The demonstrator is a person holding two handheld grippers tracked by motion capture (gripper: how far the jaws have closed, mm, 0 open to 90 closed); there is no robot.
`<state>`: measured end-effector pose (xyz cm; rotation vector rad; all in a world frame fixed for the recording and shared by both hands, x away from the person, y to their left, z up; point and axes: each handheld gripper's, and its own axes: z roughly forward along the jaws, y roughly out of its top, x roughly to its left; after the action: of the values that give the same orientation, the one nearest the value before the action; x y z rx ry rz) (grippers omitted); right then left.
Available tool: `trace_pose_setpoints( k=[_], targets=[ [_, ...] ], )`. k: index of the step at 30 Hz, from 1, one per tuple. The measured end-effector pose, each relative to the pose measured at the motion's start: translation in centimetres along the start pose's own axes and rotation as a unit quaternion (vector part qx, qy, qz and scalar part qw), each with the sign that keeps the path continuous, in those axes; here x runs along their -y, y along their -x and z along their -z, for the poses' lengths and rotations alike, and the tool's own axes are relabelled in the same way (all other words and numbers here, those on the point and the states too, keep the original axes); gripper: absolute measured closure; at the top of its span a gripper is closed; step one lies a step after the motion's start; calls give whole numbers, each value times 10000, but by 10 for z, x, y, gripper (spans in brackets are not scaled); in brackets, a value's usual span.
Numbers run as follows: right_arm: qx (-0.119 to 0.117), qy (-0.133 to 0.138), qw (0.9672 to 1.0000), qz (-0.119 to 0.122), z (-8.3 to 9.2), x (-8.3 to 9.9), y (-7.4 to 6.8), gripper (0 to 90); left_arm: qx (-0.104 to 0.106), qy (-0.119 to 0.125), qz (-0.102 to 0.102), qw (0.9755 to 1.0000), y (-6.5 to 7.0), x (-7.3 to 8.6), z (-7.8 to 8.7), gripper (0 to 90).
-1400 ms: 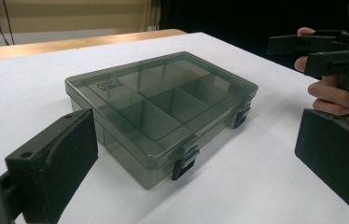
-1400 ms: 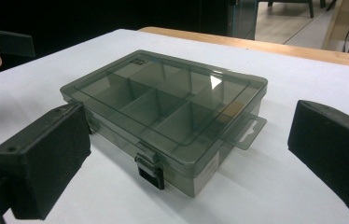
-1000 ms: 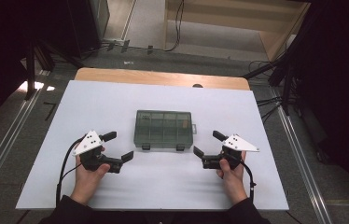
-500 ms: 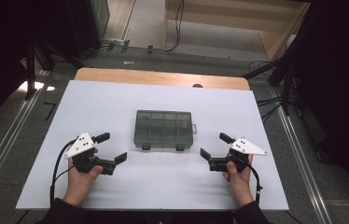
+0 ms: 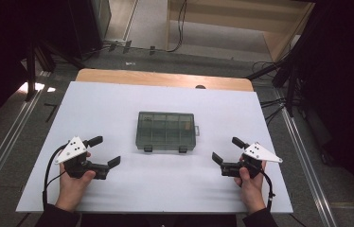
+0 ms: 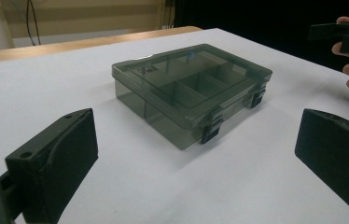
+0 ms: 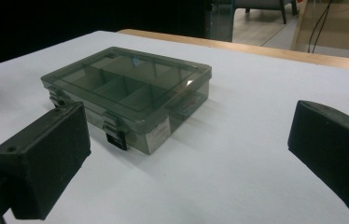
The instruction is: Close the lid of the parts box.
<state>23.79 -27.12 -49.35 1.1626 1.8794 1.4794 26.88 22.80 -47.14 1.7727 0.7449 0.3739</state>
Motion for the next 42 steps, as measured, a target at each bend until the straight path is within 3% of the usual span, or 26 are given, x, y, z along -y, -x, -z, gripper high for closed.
trace_pose_setpoints(
  k=[26,42],
  targets=[
    [477,102,9987,-168,46,16,33,0,-491,29,124,9987,-26,19,50,0],
    [758,86,9966,-299,78,32,54,0,-611,24,183,9980,-34,29,70,0]
  ],
)
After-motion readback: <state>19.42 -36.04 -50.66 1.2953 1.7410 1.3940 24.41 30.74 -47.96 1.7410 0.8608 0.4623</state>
